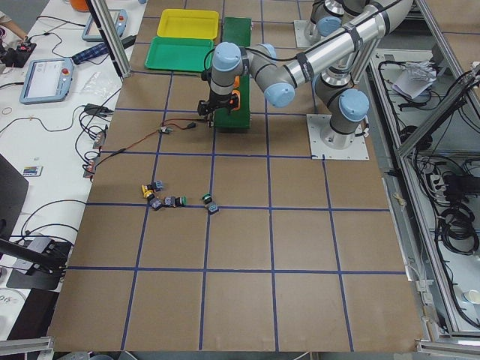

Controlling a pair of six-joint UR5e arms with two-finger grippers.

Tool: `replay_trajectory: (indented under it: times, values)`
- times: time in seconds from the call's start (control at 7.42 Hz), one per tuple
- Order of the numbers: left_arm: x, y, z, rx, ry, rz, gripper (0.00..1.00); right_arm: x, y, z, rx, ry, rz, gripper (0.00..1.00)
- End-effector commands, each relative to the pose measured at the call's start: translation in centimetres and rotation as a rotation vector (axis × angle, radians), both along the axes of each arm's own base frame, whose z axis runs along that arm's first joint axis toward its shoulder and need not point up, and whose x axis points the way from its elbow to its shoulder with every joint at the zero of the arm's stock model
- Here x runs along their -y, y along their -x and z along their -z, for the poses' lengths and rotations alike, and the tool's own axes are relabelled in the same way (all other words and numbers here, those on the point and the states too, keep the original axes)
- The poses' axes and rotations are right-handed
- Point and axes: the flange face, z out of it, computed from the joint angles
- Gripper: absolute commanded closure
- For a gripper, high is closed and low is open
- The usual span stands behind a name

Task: Sort buttons by color to trays
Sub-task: 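Reach the left gripper to a green-capped button and grasp it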

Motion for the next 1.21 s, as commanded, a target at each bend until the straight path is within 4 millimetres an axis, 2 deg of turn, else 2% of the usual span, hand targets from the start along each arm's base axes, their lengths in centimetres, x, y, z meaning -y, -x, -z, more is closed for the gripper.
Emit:
replay_trajectory:
  times: [0.0,0.13,0.4,0.67,0.94,1.08]
  values:
    - [1.3,-5.5,0.9,-0.023,-0.024,-0.202,0.00,0.0,-0.1,0.0,0.000,0.000,-0.001,0.00]
    - [2.9,-7.2,1.8,-0.030,-0.043,-0.281,0.00,0.0,-0.1,0.0,0.000,0.000,0.000,0.00]
    - [5.6,-14.1,3.6,-0.040,-0.060,-0.415,0.00,0.0,-0.1,0.0,0.000,0.000,0.000,0.00]
    - [6.0,-17.5,5.8,-0.073,-0.090,-0.608,0.00,0.0,-0.1,0.0,0.000,-0.002,0.000,0.00]
    - [6.3,-18.6,9.2,-0.054,-0.147,-0.845,0.00,-0.2,-0.1,0.1,0.000,-0.003,0.000,0.00]
    - [6.3,-19.4,10.3,-0.048,-0.125,-0.862,0.00,-0.4,-0.1,-0.1,0.002,0.003,0.000,0.00]
